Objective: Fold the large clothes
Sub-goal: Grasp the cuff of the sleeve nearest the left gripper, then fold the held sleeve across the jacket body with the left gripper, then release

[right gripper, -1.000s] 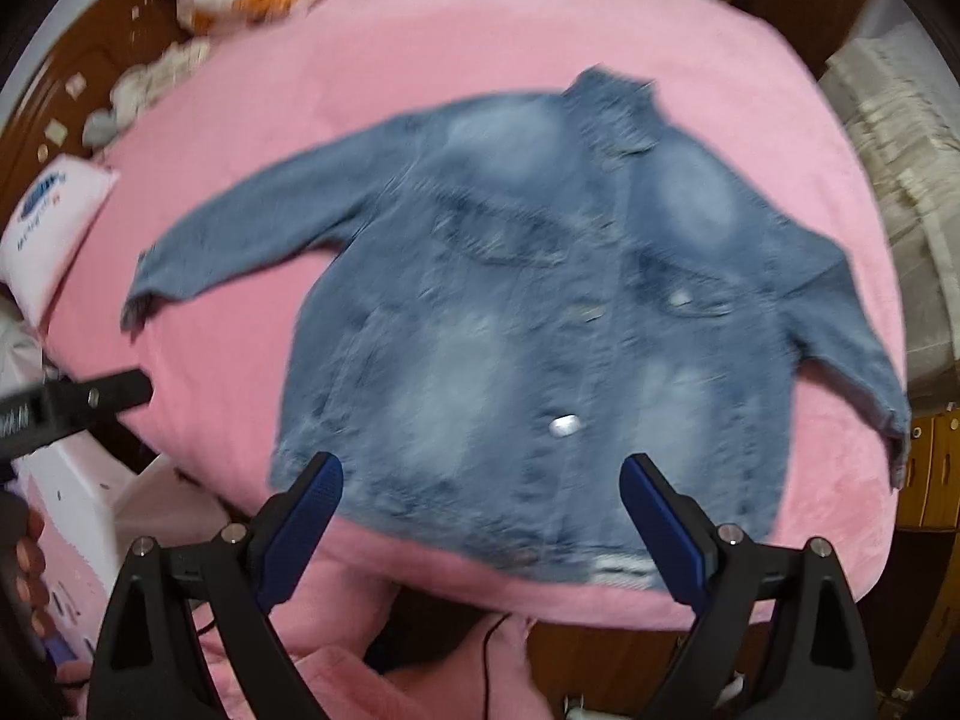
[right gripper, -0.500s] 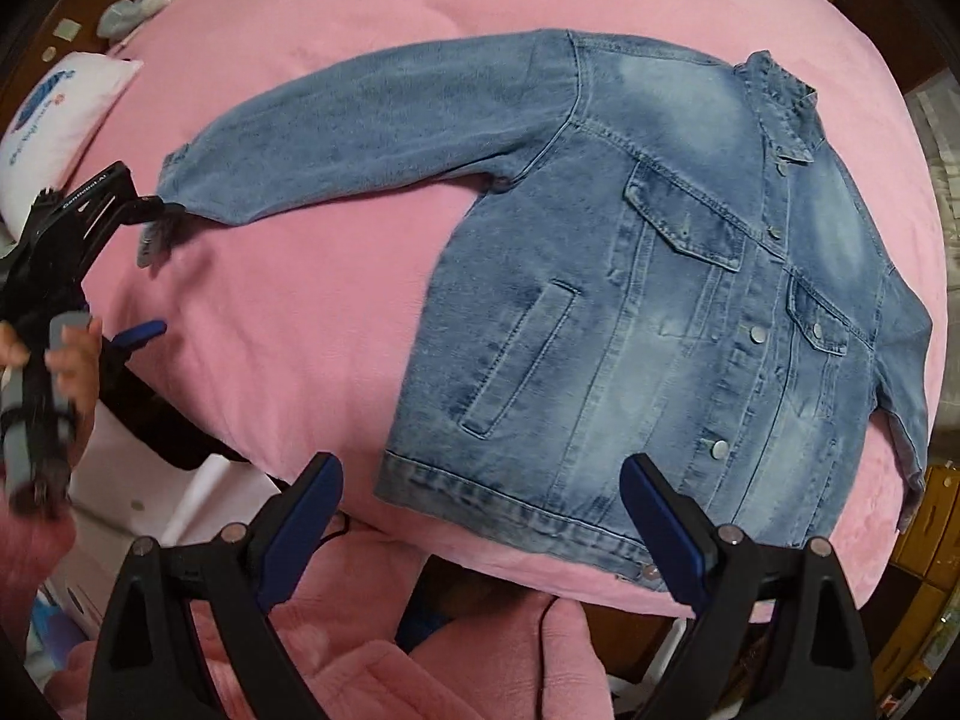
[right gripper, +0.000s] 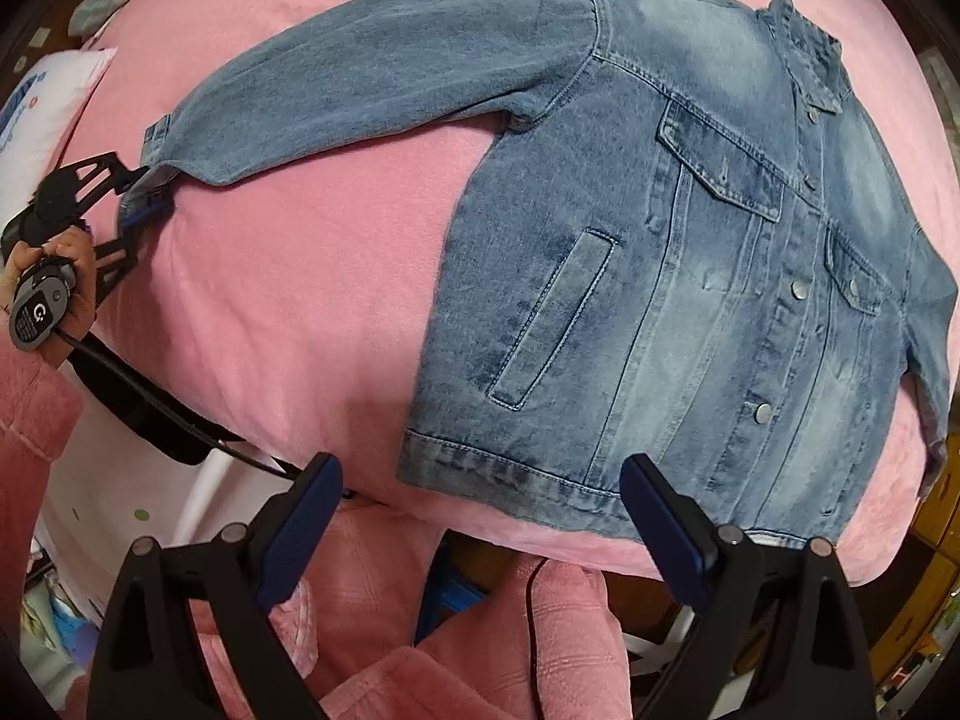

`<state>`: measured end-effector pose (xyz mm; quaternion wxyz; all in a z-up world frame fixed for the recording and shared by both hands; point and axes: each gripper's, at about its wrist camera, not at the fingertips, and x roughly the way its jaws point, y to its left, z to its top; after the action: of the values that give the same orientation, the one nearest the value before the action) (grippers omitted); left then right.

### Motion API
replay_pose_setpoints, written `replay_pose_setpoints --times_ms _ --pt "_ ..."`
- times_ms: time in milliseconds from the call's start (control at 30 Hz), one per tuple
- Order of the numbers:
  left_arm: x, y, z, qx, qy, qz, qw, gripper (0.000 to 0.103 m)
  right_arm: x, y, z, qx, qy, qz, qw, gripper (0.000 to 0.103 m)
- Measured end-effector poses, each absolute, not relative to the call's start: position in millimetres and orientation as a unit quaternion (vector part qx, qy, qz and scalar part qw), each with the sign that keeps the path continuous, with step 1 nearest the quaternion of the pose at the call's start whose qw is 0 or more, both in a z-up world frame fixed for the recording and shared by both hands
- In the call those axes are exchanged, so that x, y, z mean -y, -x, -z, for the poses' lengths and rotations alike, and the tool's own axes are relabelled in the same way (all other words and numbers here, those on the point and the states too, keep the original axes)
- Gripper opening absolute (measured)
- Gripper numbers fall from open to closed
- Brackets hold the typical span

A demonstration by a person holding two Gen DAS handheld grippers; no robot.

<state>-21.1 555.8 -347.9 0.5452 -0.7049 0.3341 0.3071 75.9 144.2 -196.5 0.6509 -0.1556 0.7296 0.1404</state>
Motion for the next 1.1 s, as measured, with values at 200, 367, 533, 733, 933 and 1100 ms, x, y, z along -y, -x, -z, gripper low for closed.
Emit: replay_pose_setpoints --times_ms 200,367,533,733,933,1100 --pt "-545.7 -7.5 284.4 -0.317 0.617 -0.287 0.661 0.012 -121.2 -89.2 209.4 -0.729 0.107 -0.132 0.664 0.094" --pt "-503.3 -55.2 210.5 -0.292 0.524 -0.233 0.765 0.010 -83.5 -101.2 219.4 -0.725 0.009 -0.127 0.677 0.094" --pt "-436.2 -114.0 134.7 -0.268 0.438 -0.166 0.842 0.010 -34.1 -111.5 220.8 -0.696 -0.051 -0.143 0.702 0.094" --pt "-311.9 -200.9 87.0 -0.264 0.375 -0.064 0.886 0.010 22.8 -133.6 214.1 -0.662 -0.049 -0.164 0.730 0.094" --pt "-175.8 -264.7 108.3 -0.320 0.343 0.021 0.883 0.011 96.2 -169.2 204.4 -0.596 -0.082 -0.162 0.782 0.094" --pt "-67.2 -293.9 157.6 -0.463 0.181 0.012 0.868 0.033 151.8 -201.4 215.5 -0.573 -0.101 -0.112 0.805 0.094"
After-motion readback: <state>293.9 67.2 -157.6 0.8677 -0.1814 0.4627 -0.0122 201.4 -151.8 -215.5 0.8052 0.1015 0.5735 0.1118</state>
